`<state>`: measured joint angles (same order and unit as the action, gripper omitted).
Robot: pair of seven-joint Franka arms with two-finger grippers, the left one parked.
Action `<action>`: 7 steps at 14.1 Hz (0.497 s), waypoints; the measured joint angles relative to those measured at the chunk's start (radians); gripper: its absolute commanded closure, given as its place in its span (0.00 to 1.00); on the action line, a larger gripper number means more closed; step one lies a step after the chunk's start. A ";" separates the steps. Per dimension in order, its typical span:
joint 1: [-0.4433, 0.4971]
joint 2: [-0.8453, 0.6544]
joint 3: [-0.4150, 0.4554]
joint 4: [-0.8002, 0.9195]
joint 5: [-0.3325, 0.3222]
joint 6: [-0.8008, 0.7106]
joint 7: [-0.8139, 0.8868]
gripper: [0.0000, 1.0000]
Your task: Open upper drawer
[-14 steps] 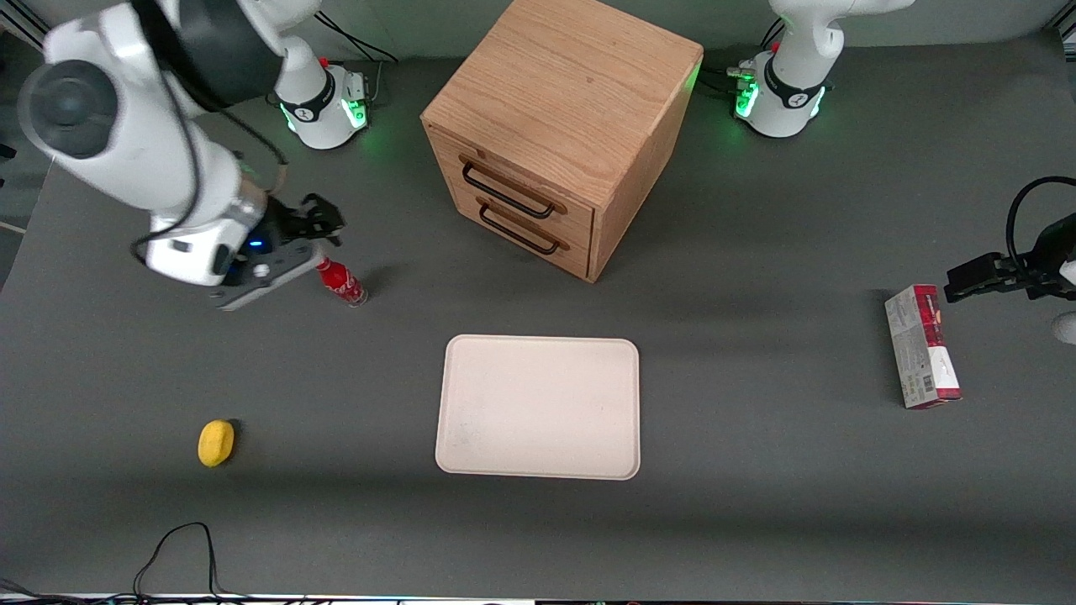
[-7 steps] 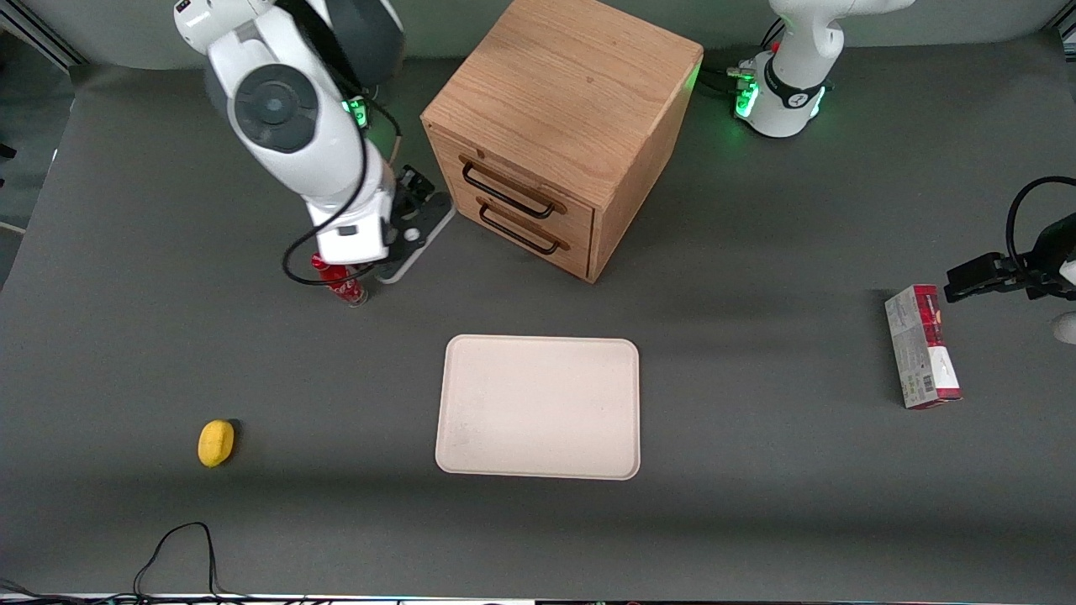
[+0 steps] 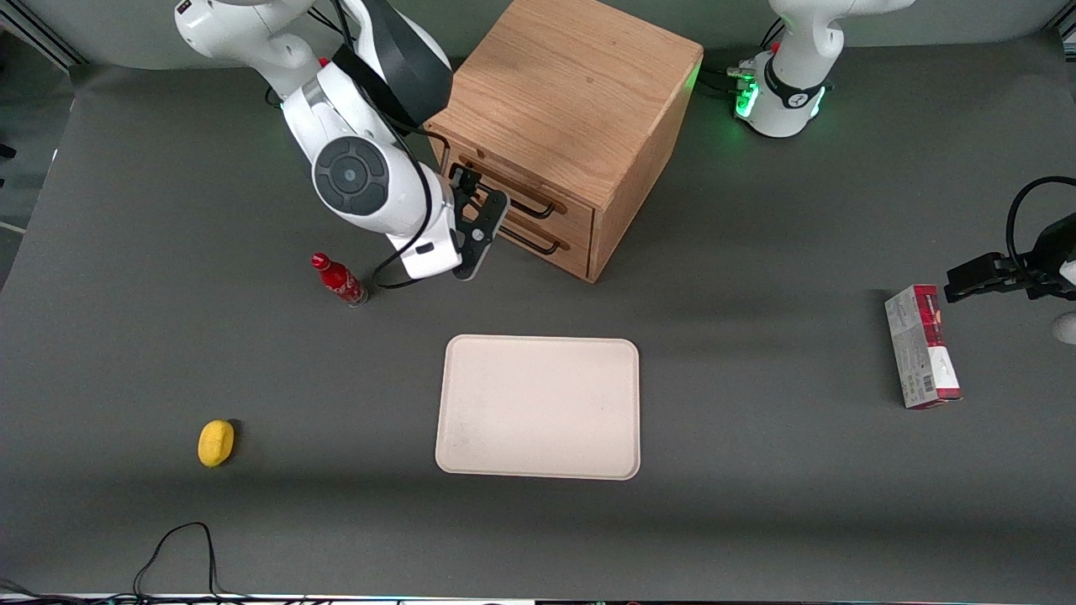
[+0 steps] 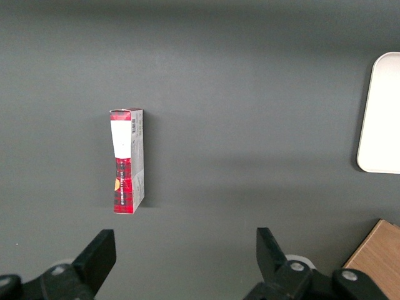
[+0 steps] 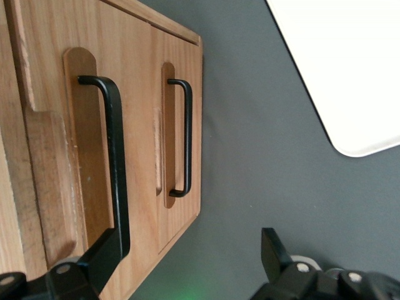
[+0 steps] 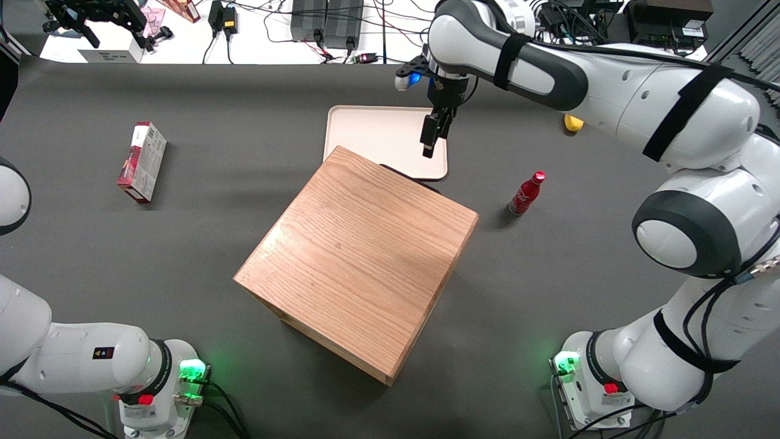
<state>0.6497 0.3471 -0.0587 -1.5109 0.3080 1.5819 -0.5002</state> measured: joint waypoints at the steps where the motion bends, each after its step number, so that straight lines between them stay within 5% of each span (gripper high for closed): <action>1: 0.004 0.002 0.004 0.002 0.002 -0.002 0.000 0.00; 7: 0.067 0.018 0.007 0.006 0.004 -0.012 0.000 0.00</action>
<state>0.7164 0.3653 -0.0516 -1.5047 0.3117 1.5700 -0.5003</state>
